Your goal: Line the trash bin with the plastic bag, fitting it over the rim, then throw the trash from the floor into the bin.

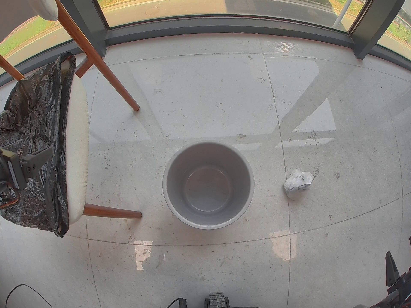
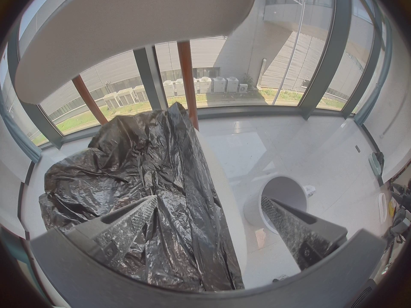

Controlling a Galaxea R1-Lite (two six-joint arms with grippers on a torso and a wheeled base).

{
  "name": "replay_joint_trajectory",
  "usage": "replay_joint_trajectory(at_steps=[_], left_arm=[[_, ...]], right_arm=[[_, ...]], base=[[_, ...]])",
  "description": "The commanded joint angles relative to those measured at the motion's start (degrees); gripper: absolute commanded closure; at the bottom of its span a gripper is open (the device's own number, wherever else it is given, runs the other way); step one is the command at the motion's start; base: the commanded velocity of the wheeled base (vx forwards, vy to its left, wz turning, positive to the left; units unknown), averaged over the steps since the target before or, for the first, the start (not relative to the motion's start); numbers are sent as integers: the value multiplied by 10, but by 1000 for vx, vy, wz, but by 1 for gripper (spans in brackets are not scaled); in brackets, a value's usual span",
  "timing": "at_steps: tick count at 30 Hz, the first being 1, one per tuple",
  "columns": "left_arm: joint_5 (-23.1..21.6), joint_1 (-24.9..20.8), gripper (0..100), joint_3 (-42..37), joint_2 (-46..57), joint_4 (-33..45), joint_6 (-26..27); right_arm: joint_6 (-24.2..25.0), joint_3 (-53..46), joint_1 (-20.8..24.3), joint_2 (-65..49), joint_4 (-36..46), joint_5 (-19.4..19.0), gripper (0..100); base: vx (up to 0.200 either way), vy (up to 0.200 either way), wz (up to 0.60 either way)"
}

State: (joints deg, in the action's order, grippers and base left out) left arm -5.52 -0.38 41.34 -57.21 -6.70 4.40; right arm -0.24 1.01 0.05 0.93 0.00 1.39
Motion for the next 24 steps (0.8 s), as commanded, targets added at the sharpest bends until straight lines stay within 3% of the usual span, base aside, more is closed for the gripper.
replay_joint_trajectory(at_steps=[1, 16, 24], left_arm=[[4, 4, 0, 23, -81, 0, 0], [40, 5, 0, 103, -174, -2, -24], [50, 5, 0, 111, -223, -83, -20]], right_arm=[[0, -10, 0, -8, 0, 0, 0], [1, -10, 0, -8, 0, 0, 0], [1, -10, 0, -8, 0, 0, 0]], base=[[0, 0, 0], [0, 0, 0], [0, 0, 0]])
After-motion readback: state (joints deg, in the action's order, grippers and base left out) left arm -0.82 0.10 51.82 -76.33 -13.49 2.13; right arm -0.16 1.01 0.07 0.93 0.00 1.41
